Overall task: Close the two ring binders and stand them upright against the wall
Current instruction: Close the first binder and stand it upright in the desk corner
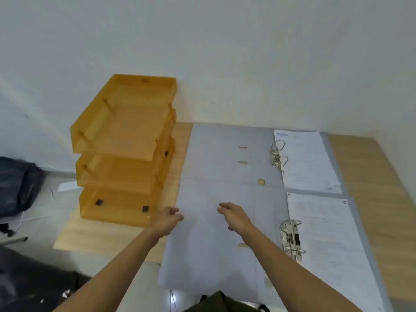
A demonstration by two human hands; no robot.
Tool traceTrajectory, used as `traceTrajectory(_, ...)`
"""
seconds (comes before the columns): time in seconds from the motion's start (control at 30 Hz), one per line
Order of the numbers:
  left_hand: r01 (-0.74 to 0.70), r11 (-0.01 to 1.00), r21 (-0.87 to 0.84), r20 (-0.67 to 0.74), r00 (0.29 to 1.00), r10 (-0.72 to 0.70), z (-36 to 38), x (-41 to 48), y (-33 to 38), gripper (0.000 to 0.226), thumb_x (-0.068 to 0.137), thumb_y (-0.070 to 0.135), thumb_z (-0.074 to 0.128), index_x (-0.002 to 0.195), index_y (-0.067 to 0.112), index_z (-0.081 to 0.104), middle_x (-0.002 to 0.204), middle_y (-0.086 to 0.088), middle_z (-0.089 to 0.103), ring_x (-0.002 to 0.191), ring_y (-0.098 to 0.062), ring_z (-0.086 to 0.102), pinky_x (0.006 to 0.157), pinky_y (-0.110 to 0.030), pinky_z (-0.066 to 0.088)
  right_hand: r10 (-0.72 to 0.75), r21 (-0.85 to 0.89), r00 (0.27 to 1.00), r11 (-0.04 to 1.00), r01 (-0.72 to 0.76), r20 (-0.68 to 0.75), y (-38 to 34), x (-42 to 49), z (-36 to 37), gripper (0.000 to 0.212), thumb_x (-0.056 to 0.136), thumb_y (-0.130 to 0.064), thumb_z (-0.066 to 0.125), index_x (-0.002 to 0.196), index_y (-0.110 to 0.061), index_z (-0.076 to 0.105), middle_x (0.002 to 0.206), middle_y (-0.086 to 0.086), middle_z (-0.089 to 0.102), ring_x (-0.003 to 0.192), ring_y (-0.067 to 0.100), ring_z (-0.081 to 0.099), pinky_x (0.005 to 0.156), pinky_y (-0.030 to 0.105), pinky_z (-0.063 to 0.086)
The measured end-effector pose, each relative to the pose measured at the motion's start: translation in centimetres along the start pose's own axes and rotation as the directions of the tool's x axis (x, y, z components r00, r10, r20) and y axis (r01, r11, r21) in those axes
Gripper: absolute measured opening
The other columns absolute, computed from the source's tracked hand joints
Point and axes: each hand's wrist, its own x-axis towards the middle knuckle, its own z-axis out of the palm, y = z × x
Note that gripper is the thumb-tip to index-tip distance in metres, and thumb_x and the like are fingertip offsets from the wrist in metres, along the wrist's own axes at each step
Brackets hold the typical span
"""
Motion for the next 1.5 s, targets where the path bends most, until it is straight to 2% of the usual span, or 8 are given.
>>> traceTrajectory(0.2, 0.016, 1.000, -0.001, -0.059, 0.998, -0.016, 1.0, 0.3, -4.0, 0.037, 0.089, 0.005, 0.060, 0.126, 0.004, 0.057, 0.127, -0.012, 0.066, 0.101, -0.023, 0.067, 0.090, -0.042, 0.057, 0.065, -0.076, 0.997, 0.995, -0.062, 0.031, 2.3, -0.9, 3.5, 0.052, 0.098, -0.031, 0.054, 0.147, -0.017, 0.048, 0.154, 0.004, 0.048, 0.143, 0.021, 0.043, 0.118, 0.038, 0.035)
traceTrajectory(0.33, 0.096, 0.986, -0.135, -0.070, 0.992, -0.106, 0.1, 0.8, -2.7, 0.060, 0.092, 0.016, 0.065, 0.146, 0.005, 0.041, 0.135, -0.009, 0.057, 0.118, -0.028, 0.059, 0.093, -0.038, 0.051, 0.064, -0.088, 0.998, 0.994, -0.063, 0.013, 2.0, -0.8, 3.6, 0.053, 0.098, -0.033, 0.054, 0.148, -0.018, 0.047, 0.155, 0.003, 0.047, 0.143, 0.021, 0.043, 0.118, 0.038, 0.033)
traceTrajectory(0.43, 0.109, 0.971, -0.213, -0.047, 0.991, -0.122, -0.6, 1.1, -1.7, 0.053, 0.092, 0.025, 0.068, 0.139, 0.006, 0.053, 0.135, -0.010, 0.062, 0.121, -0.029, 0.061, 0.104, -0.043, 0.050, 0.046, -0.071, 0.999, 0.996, -0.046, 0.003, 1.4, -1.1, 3.5, 0.053, 0.098, -0.035, 0.054, 0.148, -0.019, 0.048, 0.154, 0.002, 0.047, 0.142, 0.020, 0.044, 0.118, 0.042, 0.035)
traceTrajectory(0.77, -0.148, 0.847, -0.510, 0.266, 0.910, 0.319, 1.2, -2.2, 6.1, 0.051, 0.095, 0.053, 0.056, 0.131, 0.020, 0.067, 0.127, -0.004, 0.074, 0.117, -0.024, 0.071, 0.100, -0.042, 0.053, -0.228, 0.008, 0.960, 0.972, 0.233, -0.164, -4.0, -3.3, 0.5, 0.048, 0.100, -0.044, 0.048, 0.144, -0.024, 0.052, 0.150, -0.001, 0.047, 0.136, 0.016, 0.046, 0.116, 0.043, 0.039)
traceTrajectory(0.93, -0.240, 0.867, -0.437, 0.304, 0.868, 0.393, 5.9, -4.5, 11.0, 0.060, 0.094, 0.072, 0.034, 0.130, 0.037, 0.067, 0.131, 0.000, 0.072, 0.121, -0.021, 0.068, 0.100, -0.044, 0.053, -0.281, 0.135, 0.937, 0.941, 0.312, -0.210, -5.3, -6.4, -3.0, 0.057, 0.098, -0.057, 0.045, 0.149, -0.031, 0.045, 0.155, -0.008, 0.046, 0.141, 0.011, 0.042, 0.119, 0.045, 0.035)
traceTrajectory(1.07, -0.330, 0.880, -0.341, 0.305, 0.847, 0.436, 10.7, -6.1, 12.8, 0.057, 0.094, 0.069, 0.037, 0.133, 0.031, 0.054, 0.132, 0.006, 0.066, 0.107, -0.005, 0.071, 0.079, -0.028, 0.061, -0.262, 0.188, 0.949, 0.937, 0.294, -0.177, -4.6, -9.7, -6.7, 0.065, 0.095, -0.061, 0.047, 0.154, -0.037, 0.035, 0.157, -0.011, 0.041, 0.145, 0.013, 0.039, 0.116, 0.046, 0.039)
traceTrajectory(1.2, -0.338, 0.889, -0.311, 0.356, 0.825, 0.438, 16.1, -7.7, 13.8, 0.066, 0.093, 0.071, 0.038, 0.149, 0.037, 0.034, 0.152, 0.013, 0.047, 0.138, -0.011, 0.048, 0.109, -0.051, 0.046, -0.265, 0.150, 0.948, 0.944, 0.292, -0.178, -3.3, -13.1, -11.0, 0.060, 0.093, -0.058, 0.051, 0.149, -0.041, 0.040, 0.150, -0.014, 0.050, 0.136, 0.015, 0.050, 0.097, 0.039, 0.051)
traceTrajectory(1.5, -0.353, 0.927, -0.128, 0.299, 0.877, 0.375, 24.0, -7.3, 13.4, 0.084, 0.097, 0.062, 0.042, 0.162, 0.031, 0.000, 0.171, 0.005, 0.009, 0.157, -0.018, 0.012, 0.126, -0.046, 0.017, -0.256, 0.050, 0.928, 0.959, 0.279, -0.270, 1.9, -16.8, -18.3, 0.049, 0.089, -0.028, 0.064, 0.138, -0.030, 0.055, 0.130, -0.009, 0.068, 0.119, 0.016, 0.065, 0.105, 0.044, 0.051)
